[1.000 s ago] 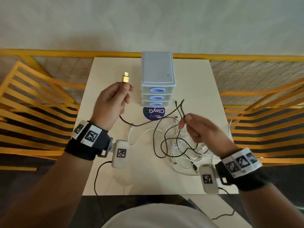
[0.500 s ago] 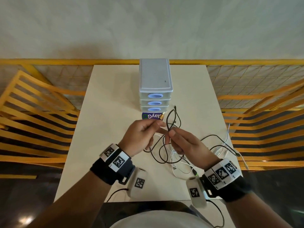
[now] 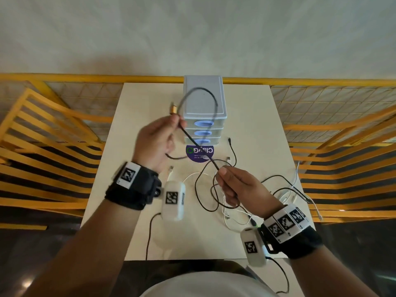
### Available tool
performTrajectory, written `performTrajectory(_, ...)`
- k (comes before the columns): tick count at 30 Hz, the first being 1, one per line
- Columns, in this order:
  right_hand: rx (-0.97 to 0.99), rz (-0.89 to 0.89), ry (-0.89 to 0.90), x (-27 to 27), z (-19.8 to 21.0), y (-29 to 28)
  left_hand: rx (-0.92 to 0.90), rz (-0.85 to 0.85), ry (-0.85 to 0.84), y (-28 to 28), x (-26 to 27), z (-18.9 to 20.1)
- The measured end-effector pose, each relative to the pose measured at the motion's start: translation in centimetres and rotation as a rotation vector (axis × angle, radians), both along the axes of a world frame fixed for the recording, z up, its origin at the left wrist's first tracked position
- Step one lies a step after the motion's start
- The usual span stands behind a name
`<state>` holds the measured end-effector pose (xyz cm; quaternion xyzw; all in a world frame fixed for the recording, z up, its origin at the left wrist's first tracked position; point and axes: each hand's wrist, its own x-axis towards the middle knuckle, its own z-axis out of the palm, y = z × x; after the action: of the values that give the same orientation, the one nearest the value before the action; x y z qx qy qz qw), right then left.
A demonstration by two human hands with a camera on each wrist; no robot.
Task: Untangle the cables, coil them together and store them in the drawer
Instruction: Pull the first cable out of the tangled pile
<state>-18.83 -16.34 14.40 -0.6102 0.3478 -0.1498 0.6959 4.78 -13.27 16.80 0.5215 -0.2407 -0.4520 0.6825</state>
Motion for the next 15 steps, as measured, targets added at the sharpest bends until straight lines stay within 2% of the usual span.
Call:
performTrajectory(5,-0.072,-0.019,0.069,-2.2,-0.6,-0.5,-0.028,0.177,0.008,-0.7,4.9,0.8)
performTrajectory(10,-0.126,-0.009,0.029,-3.0,-1.2,-0.6,-0.024,0.274,-0.027,-1.7,7.0,1.2)
performTrajectory(15,-0.114,-0.036,0.011,-2.7,-3.3,-0.6,-0.113,0.362,-0.074,-2.6,10.7,4.4)
